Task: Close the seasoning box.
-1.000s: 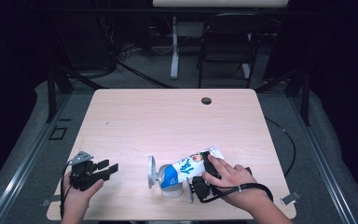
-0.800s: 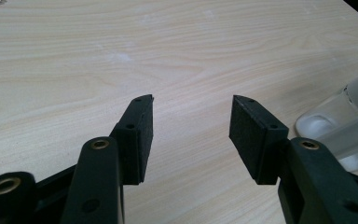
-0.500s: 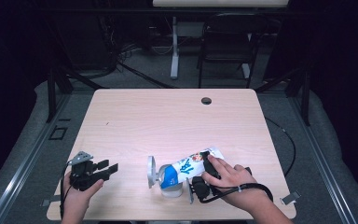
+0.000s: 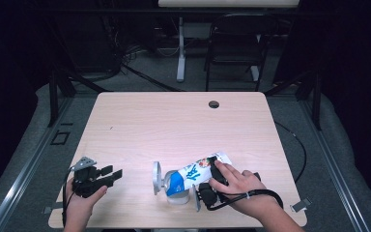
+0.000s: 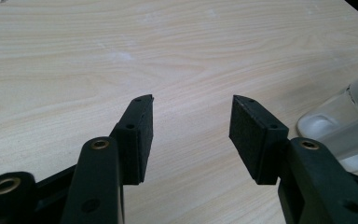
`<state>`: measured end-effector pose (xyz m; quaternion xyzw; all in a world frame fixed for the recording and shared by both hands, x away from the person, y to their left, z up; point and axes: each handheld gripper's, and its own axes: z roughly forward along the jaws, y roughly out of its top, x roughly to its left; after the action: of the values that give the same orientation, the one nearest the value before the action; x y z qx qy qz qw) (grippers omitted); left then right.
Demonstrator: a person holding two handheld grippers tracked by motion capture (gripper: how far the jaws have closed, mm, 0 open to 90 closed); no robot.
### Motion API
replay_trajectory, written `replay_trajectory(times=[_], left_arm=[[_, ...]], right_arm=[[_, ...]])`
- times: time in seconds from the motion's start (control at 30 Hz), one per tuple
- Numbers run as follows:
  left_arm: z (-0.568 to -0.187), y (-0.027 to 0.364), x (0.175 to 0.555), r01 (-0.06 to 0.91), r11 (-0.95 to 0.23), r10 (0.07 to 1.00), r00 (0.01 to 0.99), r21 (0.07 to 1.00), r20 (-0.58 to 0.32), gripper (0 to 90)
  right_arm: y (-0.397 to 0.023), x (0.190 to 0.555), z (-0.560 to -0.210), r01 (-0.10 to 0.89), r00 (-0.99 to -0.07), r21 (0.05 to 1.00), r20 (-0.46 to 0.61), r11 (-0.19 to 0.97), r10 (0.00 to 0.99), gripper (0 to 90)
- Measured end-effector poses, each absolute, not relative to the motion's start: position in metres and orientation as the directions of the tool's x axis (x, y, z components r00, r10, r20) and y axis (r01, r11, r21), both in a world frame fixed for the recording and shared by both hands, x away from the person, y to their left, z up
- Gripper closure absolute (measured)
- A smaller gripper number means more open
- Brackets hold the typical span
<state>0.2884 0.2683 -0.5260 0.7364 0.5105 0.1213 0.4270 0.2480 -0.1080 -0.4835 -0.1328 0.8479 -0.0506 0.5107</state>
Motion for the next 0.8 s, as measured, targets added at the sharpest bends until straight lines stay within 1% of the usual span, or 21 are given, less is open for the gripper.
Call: replay_trajectory(times=[0.47, 0.8], left_arm=[[-0.5269, 0.2688, 0.2888, 0.649, -0.113, 0.856, 0.447, 0.752, -0.257, 49.9], [-0.5274, 0.2682, 0.2888, 0.648, -0.111, 0.857, 0.447, 0.753, -0.258, 49.9]], right_arm=[[-0.1071, 0.2472, -0.4826, -0.172, -0.435, -0.241, -0.851, 0.955, -0.293, 48.1], [-0.1076, 0.2477, -0.4838, -0.179, -0.436, -0.23, -0.853, 0.957, -0.287, 48.2]])
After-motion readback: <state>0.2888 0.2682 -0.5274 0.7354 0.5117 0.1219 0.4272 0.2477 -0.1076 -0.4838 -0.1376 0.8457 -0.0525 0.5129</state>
